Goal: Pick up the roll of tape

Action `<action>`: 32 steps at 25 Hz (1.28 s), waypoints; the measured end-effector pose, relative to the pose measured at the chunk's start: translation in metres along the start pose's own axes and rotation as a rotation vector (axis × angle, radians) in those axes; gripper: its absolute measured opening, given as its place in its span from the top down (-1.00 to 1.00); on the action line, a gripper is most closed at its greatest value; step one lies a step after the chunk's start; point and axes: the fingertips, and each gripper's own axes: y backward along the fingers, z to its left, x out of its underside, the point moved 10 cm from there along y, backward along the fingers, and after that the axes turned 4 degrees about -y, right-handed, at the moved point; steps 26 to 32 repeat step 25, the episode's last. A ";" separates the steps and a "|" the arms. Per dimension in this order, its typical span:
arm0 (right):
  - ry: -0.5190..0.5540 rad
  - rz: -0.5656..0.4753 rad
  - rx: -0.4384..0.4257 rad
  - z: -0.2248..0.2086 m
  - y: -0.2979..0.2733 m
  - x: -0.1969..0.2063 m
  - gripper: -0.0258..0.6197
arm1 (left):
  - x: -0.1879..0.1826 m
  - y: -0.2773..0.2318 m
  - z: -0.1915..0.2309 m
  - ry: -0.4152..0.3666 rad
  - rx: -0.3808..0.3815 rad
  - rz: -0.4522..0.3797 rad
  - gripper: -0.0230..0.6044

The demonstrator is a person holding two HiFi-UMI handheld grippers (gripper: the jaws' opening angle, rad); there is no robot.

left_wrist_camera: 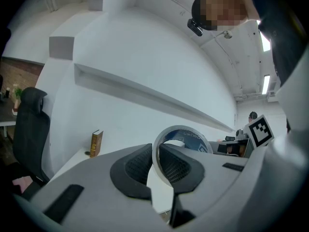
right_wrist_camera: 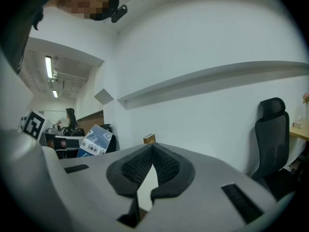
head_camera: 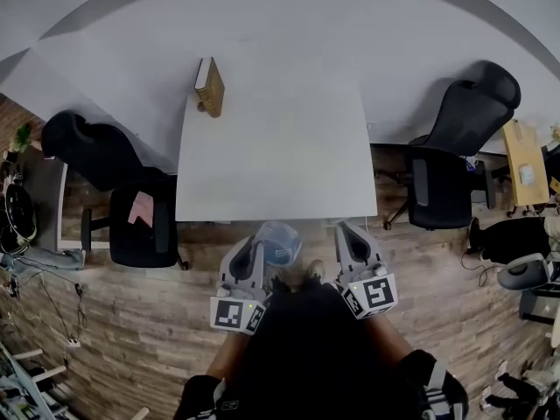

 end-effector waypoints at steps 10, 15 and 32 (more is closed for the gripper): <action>0.001 0.000 0.002 0.012 -0.003 0.003 0.89 | -0.002 0.006 0.007 0.003 0.010 -0.003 0.72; 0.004 -0.005 -0.001 0.014 -0.002 0.001 0.89 | -0.003 0.007 0.006 0.004 0.007 -0.004 0.72; 0.012 -0.001 -0.012 0.017 -0.005 0.002 0.89 | -0.003 0.009 0.010 0.007 -0.006 -0.006 0.72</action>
